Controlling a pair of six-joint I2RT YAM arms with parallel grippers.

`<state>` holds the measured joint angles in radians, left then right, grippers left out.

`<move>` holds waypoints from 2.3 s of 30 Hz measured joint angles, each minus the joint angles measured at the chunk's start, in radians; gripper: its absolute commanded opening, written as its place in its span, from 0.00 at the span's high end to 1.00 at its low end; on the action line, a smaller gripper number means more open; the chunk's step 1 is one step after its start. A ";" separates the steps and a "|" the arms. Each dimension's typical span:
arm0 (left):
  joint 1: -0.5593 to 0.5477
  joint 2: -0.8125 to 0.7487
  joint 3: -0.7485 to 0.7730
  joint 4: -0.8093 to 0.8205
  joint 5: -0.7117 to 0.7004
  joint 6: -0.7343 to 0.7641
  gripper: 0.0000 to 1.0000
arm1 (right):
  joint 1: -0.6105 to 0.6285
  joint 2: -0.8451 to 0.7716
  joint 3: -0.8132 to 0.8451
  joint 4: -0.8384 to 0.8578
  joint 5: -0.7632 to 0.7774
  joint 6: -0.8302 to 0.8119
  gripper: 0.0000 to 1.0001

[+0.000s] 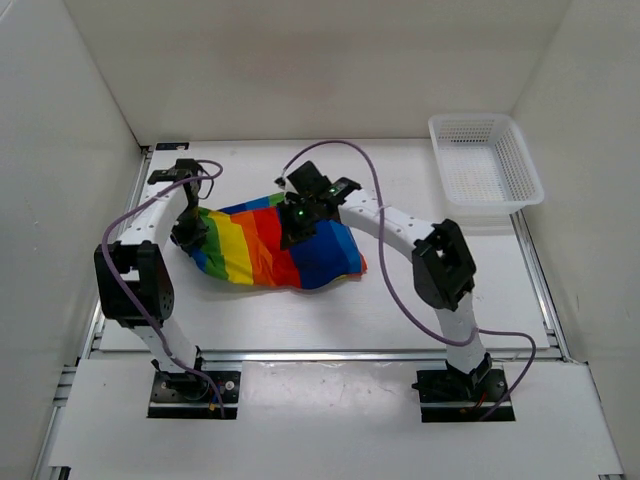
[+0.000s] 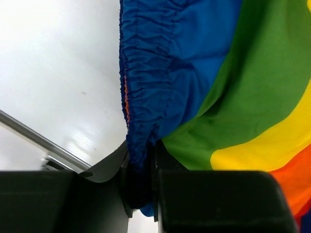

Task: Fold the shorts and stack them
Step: Fold the shorts

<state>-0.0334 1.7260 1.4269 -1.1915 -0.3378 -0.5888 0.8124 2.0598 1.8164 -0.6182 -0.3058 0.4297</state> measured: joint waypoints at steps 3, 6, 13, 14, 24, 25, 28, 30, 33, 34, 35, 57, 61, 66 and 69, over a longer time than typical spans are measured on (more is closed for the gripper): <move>0.040 -0.031 -0.055 0.024 0.071 0.005 0.90 | 0.032 0.099 0.051 -0.001 -0.047 0.010 1.00; 0.040 -0.037 -0.062 0.045 0.114 0.010 0.90 | 0.056 0.187 0.091 0.002 -0.061 0.029 1.00; 0.033 -0.039 0.031 0.016 0.180 0.026 0.90 | 0.076 0.374 0.174 0.009 -0.092 0.124 1.00; 0.029 -0.039 0.066 0.007 0.191 0.028 0.90 | 0.075 0.379 0.183 0.013 -0.085 0.134 1.00; -0.022 -0.066 0.252 -0.061 0.256 0.070 0.90 | 0.075 0.368 0.183 0.044 -0.022 0.167 1.00; -0.021 -0.066 0.251 -0.066 0.251 0.076 0.90 | 0.075 0.346 0.158 0.037 -0.005 0.166 1.00; -0.020 -0.066 0.247 -0.072 0.241 0.092 0.90 | 0.068 0.274 0.113 0.019 0.039 0.164 1.00; -0.018 -0.066 0.243 -0.073 0.234 0.104 0.90 | 0.058 0.234 0.114 0.020 0.062 0.163 1.00; -0.017 -0.066 0.240 -0.072 0.224 0.122 0.90 | 0.044 0.220 0.171 0.015 0.075 0.162 1.00; -0.016 -0.066 0.240 -0.073 0.221 0.129 0.90 | 0.039 0.230 0.204 0.015 0.079 0.162 1.00; -0.016 -0.066 0.240 -0.072 0.219 0.134 0.90 | 0.035 0.248 0.246 0.012 0.083 0.162 1.00; -0.020 -0.039 0.398 -0.135 0.213 0.232 0.90 | 0.009 0.403 0.374 -0.046 0.133 0.190 0.94; -0.034 -0.024 0.458 -0.133 0.204 0.266 0.90 | -0.071 0.129 0.144 -0.027 0.166 0.188 0.87; -0.119 0.005 0.481 -0.134 0.173 0.298 0.90 | -0.247 -0.166 -0.091 0.021 0.209 0.166 0.86; -0.209 0.050 0.489 -0.132 0.116 0.308 0.90 | -0.328 -0.240 -0.233 0.045 0.225 0.157 0.86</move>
<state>-0.2424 1.7763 1.9160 -1.3231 -0.2214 -0.2806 0.4847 1.8194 1.5833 -0.5728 -0.0811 0.5865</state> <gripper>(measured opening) 0.256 0.137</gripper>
